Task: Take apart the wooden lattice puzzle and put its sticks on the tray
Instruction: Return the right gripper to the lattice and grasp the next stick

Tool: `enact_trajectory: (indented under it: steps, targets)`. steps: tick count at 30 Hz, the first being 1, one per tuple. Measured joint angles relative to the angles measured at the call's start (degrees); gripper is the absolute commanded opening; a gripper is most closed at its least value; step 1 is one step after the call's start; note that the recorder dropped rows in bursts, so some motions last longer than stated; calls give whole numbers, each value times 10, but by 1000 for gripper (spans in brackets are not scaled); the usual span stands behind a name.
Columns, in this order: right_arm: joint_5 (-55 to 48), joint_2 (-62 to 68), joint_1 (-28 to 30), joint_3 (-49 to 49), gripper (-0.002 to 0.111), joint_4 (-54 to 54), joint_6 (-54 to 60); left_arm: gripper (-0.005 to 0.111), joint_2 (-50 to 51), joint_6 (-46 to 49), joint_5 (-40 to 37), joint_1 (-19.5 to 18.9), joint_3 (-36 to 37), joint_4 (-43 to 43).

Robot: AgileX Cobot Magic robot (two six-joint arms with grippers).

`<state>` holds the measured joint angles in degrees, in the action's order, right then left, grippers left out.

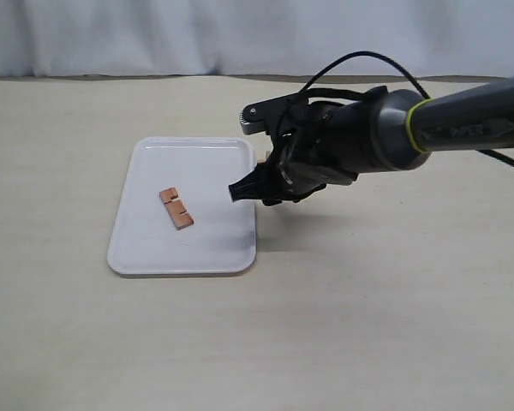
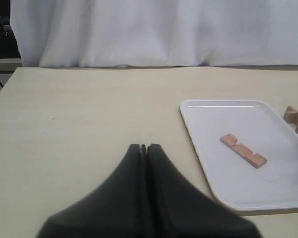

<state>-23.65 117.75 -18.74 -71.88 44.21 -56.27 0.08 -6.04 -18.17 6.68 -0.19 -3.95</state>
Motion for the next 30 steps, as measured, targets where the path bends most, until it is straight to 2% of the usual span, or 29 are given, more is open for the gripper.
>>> enact_trajectory:
  steps: [9, 25, 30]
  targets:
    - [25, 24, 0, -18, 39, 16, -27, 0, 0, 0, 0, 0, 0, 0]
    - [24, 30, 16, -19, 39, 30, -48, 0, 0, 0, 0, 0, 0, 0]
    - [53, 42, 18, -19, 39, 31, -51, 0, 0, 0, 0, 0, 0, 0]
